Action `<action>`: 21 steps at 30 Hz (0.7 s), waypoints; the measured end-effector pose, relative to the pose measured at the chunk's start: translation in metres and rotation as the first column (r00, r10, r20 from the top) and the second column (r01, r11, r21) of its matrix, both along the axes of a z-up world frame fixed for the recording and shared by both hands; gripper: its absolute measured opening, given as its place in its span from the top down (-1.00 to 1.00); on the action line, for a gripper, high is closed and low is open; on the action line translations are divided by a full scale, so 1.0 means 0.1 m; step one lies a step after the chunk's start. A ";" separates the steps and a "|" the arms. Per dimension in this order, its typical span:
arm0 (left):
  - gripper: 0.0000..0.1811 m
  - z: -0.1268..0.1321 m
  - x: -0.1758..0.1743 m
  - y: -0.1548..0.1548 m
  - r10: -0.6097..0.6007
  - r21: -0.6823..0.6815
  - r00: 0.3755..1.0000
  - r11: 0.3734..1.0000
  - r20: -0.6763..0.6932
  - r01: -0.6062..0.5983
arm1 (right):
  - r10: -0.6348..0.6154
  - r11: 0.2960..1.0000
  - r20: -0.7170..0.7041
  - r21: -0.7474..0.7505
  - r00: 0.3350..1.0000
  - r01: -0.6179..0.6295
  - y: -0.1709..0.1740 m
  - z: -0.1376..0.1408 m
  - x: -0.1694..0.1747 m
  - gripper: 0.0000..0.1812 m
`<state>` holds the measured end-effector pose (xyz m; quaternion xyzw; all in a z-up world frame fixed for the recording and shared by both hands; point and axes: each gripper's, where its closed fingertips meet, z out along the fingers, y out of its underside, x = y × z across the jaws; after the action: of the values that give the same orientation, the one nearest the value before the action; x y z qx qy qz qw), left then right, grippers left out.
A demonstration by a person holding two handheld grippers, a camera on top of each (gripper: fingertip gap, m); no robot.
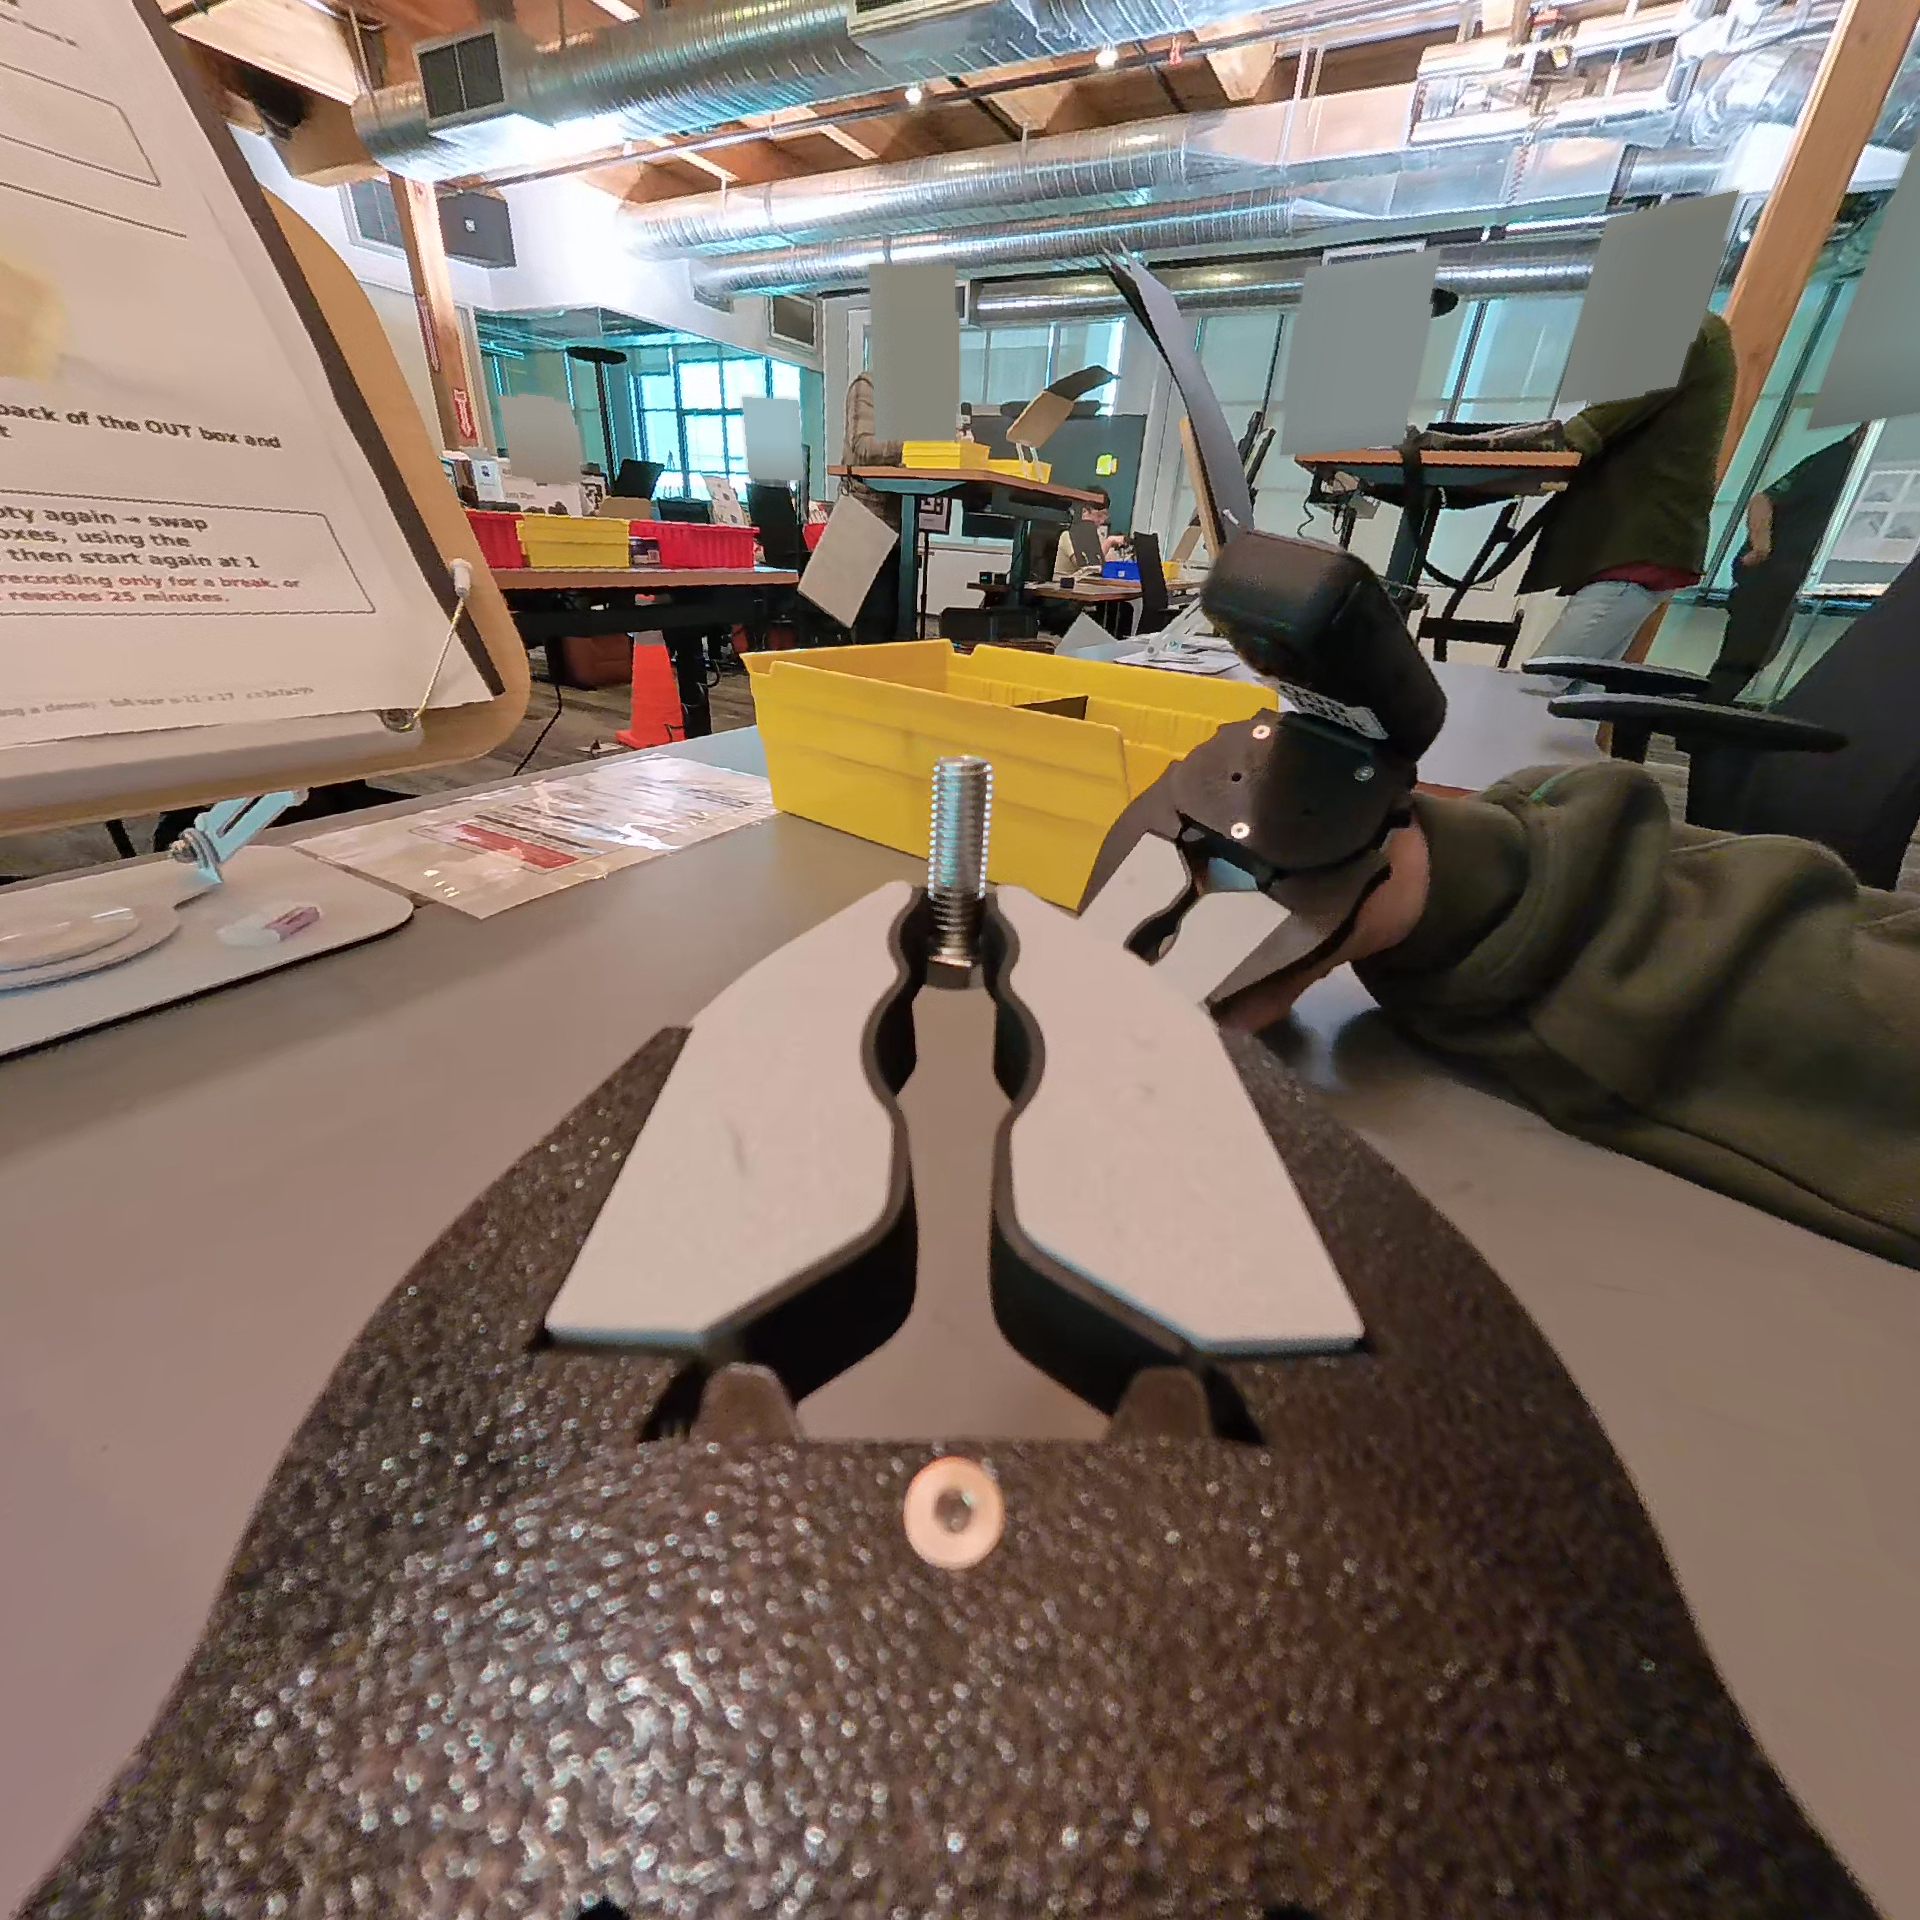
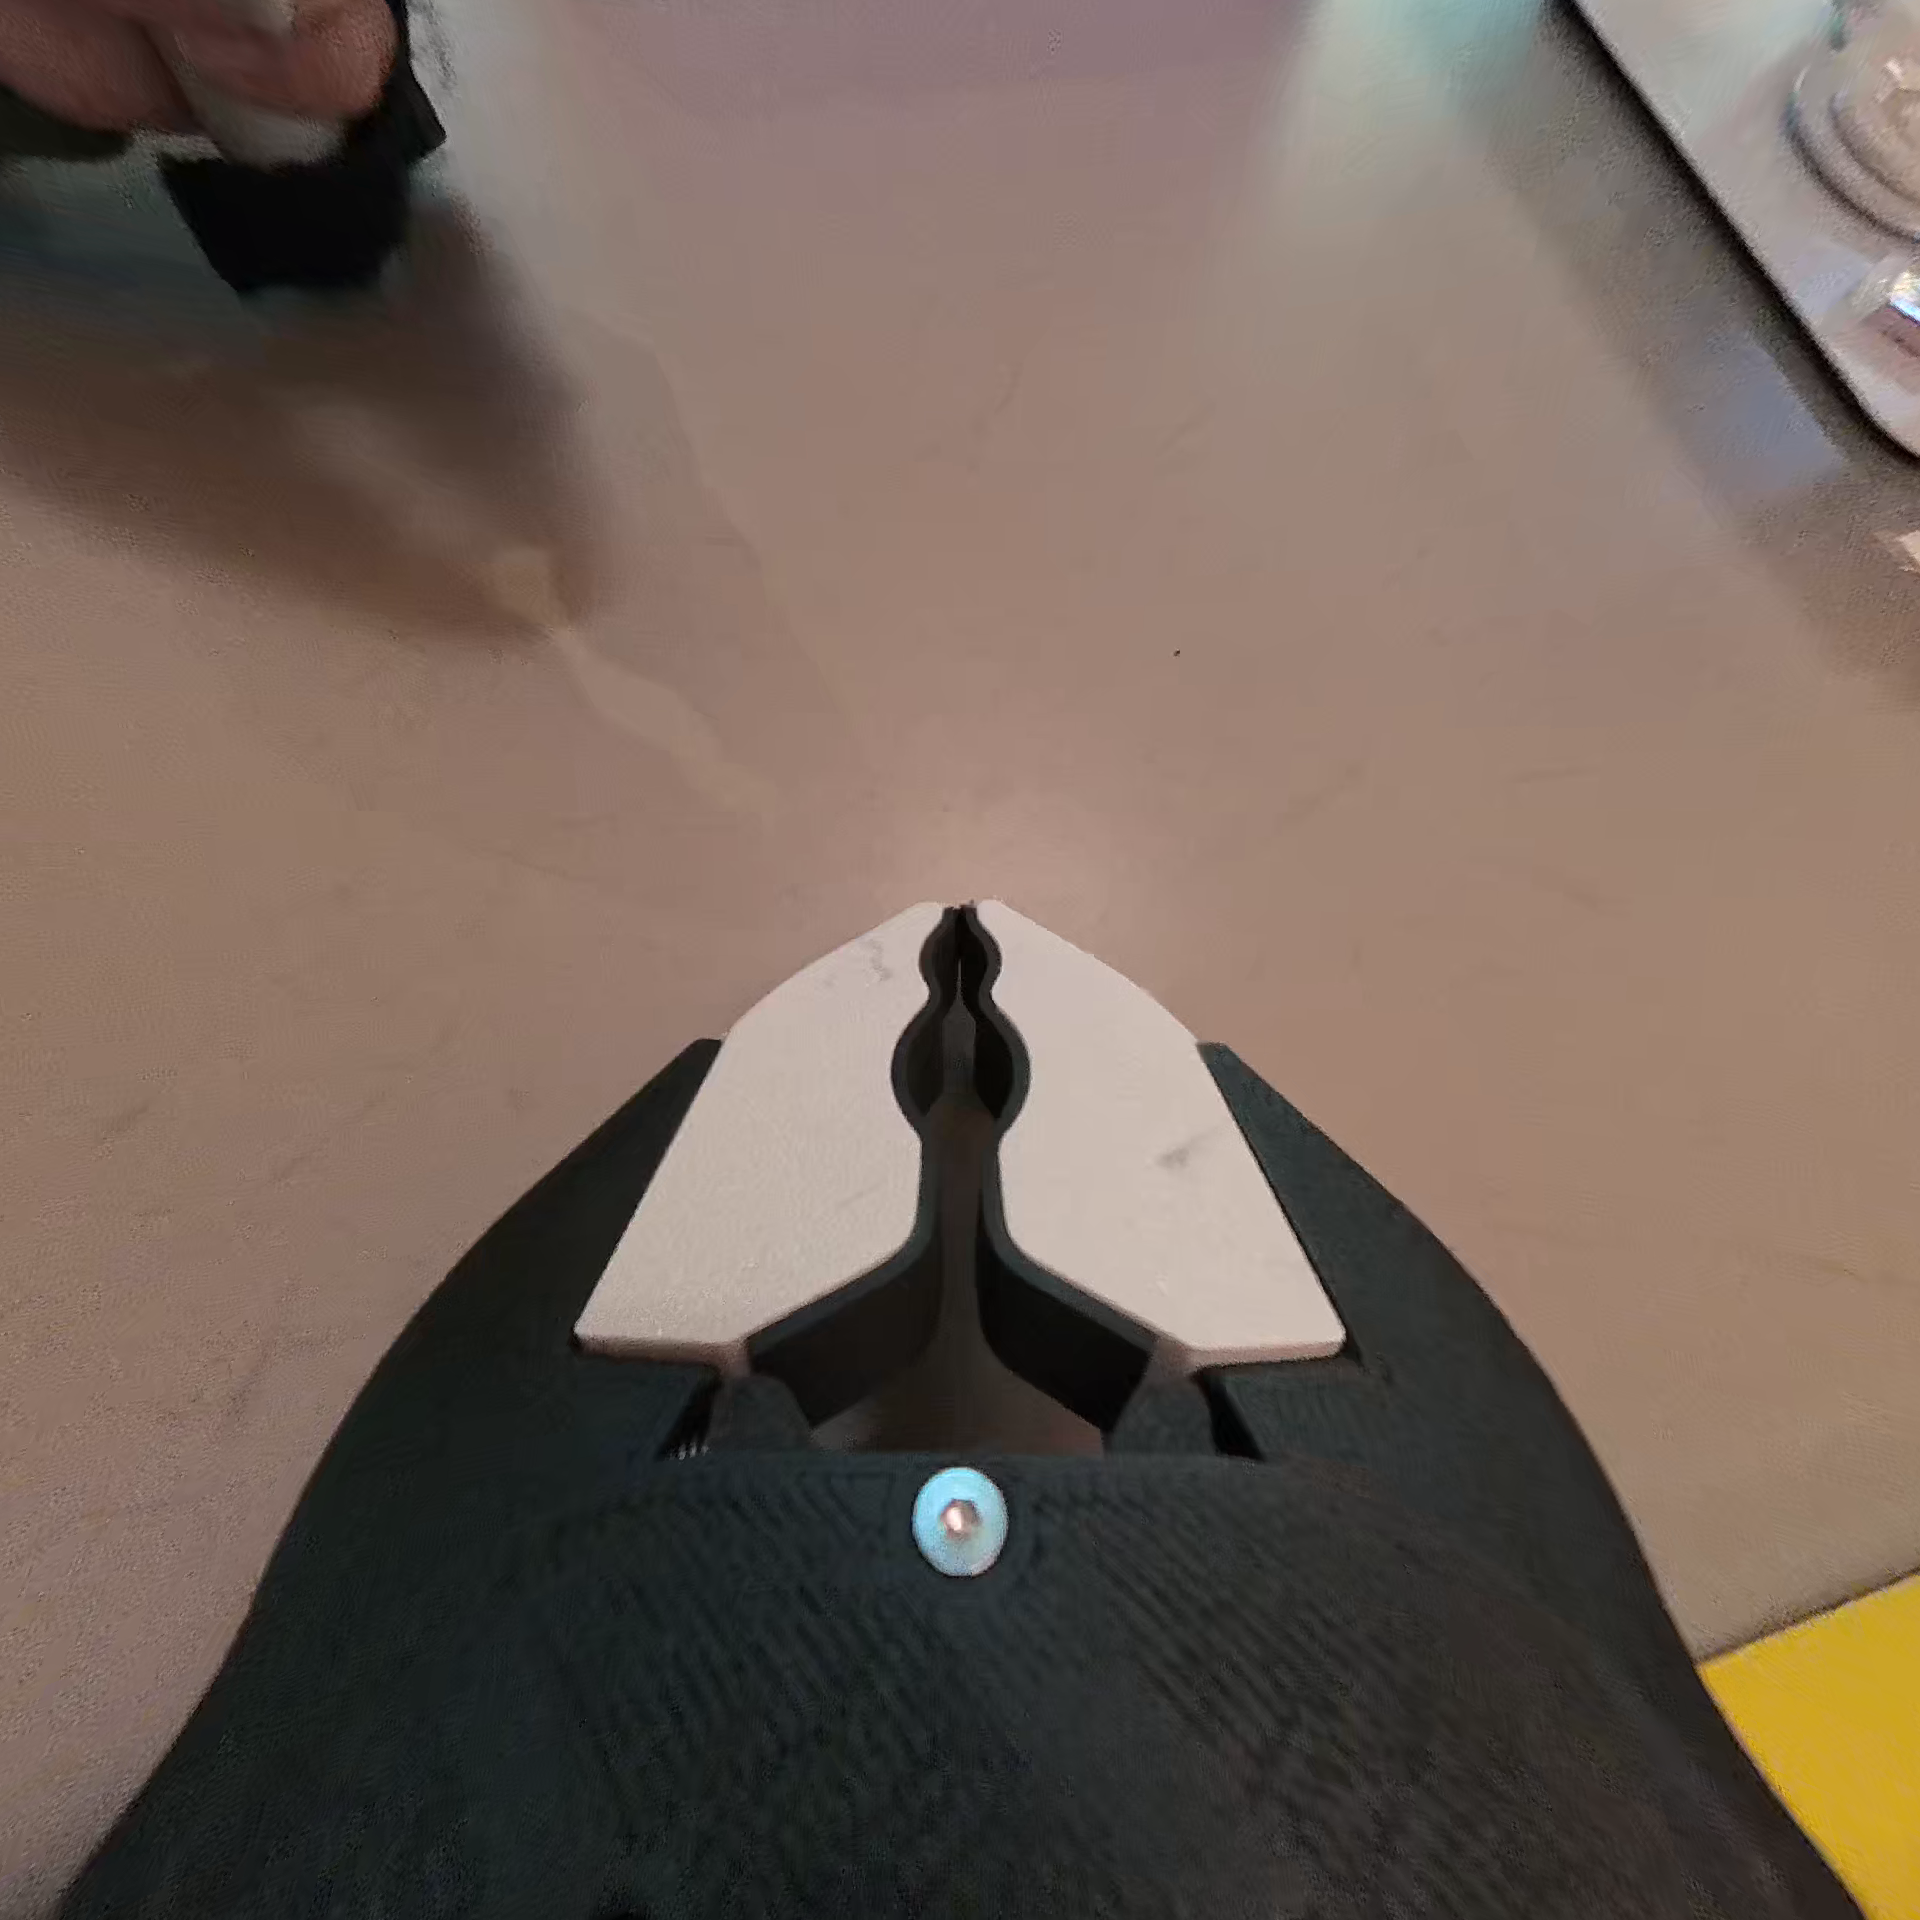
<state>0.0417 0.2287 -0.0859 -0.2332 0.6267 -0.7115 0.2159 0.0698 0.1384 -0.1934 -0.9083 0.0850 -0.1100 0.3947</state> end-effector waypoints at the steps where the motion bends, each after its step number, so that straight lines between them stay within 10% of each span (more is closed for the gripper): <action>1: 0.90 0.00 0.00 0.00 0.000 -0.002 1.000 1.000 0.000 0.000 | 0.003 1.000 0.010 -0.013 1.000 -0.003 -0.02 -0.02 0.00 1.00; 4: 0.90 0.01 -0.01 0.00 -0.005 -0.008 1.000 1.000 0.001 0.005 | -0.035 0.999 0.057 -0.005 0.998 0.035 -0.13 0.07 0.04 0.66; 16: 0.90 -0.02 -0.02 -0.03 -0.019 0.017 1.000 1.000 -0.005 0.019 | -0.060 0.994 -0.029 -0.091 0.998 0.058 -0.22 -0.09 0.01 0.80; 21: 0.90 -0.01 -0.02 -0.03 -0.019 0.010 1.000 1.000 -0.003 0.019 | -0.030 0.998 0.200 0.052 0.979 0.020 -0.04 0.32 0.08 0.80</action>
<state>0.0396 0.2261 -0.0872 -0.2271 0.6329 -0.7100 0.2092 0.0782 0.1345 -0.1610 -0.8812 0.0588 -0.2037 0.4225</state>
